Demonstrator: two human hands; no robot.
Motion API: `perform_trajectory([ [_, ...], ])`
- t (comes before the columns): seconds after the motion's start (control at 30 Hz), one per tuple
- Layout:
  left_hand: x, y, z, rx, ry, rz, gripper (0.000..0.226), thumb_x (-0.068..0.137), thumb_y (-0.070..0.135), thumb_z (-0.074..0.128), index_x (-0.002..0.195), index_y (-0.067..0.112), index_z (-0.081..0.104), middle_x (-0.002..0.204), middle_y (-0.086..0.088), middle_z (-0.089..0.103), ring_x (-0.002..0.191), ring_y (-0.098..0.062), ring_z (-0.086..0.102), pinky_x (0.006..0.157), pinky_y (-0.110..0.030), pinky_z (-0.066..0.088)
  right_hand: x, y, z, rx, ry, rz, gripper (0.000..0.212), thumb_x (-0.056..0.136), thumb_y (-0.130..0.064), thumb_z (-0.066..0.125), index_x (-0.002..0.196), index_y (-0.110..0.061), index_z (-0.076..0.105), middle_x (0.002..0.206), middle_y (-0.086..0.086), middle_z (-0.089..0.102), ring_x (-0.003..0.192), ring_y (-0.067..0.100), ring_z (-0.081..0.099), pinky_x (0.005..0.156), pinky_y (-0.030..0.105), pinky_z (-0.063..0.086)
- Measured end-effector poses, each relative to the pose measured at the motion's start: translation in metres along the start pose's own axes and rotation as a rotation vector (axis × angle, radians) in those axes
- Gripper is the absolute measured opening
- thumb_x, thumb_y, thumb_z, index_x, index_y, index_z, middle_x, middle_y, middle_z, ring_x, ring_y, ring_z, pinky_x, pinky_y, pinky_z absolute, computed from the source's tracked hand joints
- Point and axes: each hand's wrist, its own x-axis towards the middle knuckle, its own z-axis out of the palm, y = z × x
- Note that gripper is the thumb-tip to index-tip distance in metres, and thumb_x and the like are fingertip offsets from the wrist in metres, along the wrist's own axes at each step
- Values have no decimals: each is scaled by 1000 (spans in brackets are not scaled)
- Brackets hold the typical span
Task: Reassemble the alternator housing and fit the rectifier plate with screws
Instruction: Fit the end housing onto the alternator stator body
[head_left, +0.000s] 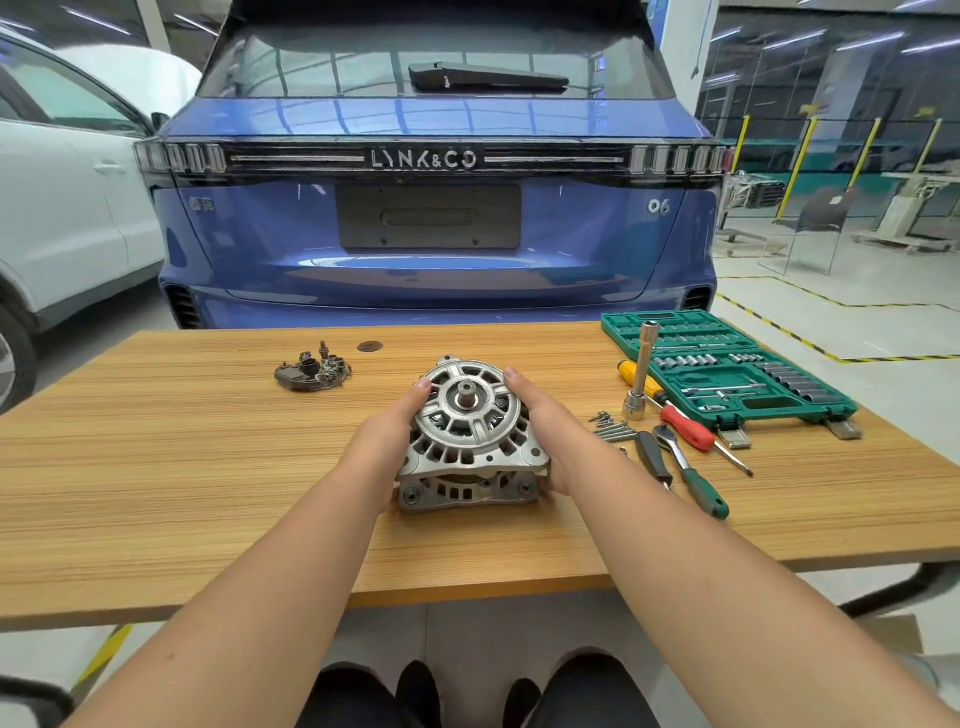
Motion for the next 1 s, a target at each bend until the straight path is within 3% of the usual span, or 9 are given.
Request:
perform_trajectory([
  [0.13, -4, 2, -1, 27, 13, -29, 86, 67, 85, 65, 125, 22, 68, 124, -7, 72, 117, -32, 64, 108, -55, 45, -8, 8, -3, 39, -16, -19, 80, 81, -81, 56, 148, -38, 47, 151, 6, 52, 130, 26, 53, 116, 49, 33],
  [0.27, -9, 4, 0, 24, 16, -37, 98, 62, 87, 65, 136, 22, 61, 137, -9, 64, 128, -36, 57, 112, -58, 40, -9, 14, -5, 33, 13, -33, 79, 84, -82, 51, 151, -43, 40, 160, 2, 39, 147, 28, 35, 123, 54, 21],
  [0.47, -15, 5, 1, 10, 31, -30, 85, 73, 84, 64, 131, 23, 64, 135, -9, 65, 124, -35, 59, 111, -58, 41, -5, 19, -3, 75, 8, -48, 81, 77, -85, 55, 139, -32, 58, 140, 7, 62, 134, 31, 52, 118, 54, 33],
  [0.63, -17, 6, 2, 22, 45, -33, 85, 75, 83, 62, 133, 22, 62, 139, -10, 62, 126, -35, 57, 112, -57, 40, -4, 20, -5, 59, 11, -54, 83, 78, -84, 54, 143, -33, 55, 148, 6, 55, 140, 31, 45, 120, 54, 29],
  [0.73, -18, 6, 2, 26, 48, -34, 80, 75, 83, 62, 126, 21, 64, 139, -9, 62, 126, -35, 57, 112, -57, 40, -5, 20, -5, 68, 13, -48, 79, 79, -83, 54, 141, -33, 57, 144, 5, 59, 137, 29, 49, 119, 53, 30],
  [0.87, -18, 7, 2, 46, 52, -53, 85, 74, 84, 62, 133, 23, 62, 140, -10, 61, 124, -34, 58, 110, -57, 42, -8, 18, -4, 58, 22, -30, 71, 83, -79, 53, 137, -34, 60, 138, 4, 64, 131, 29, 55, 117, 53, 33],
  [0.93, -17, 10, 1, 87, 45, -69, 78, 76, 84, 59, 126, 25, 64, 140, -10, 60, 116, -30, 60, 99, -51, 49, -8, 10, -8, 58, 24, -8, 59, 87, -69, 55, 125, -26, 67, 124, 5, 72, 119, 29, 63, 106, 47, 45],
  [1.0, -16, 19, -3, 155, -1, -134, 78, 77, 84, 57, 125, 22, 63, 134, -11, 65, 111, -31, 63, 92, -50, 49, -7, -6, -12, 28, 57, 47, 48, 82, -58, 59, 101, -16, 70, 95, 5, 79, 94, 29, 72, 89, 41, 55],
])
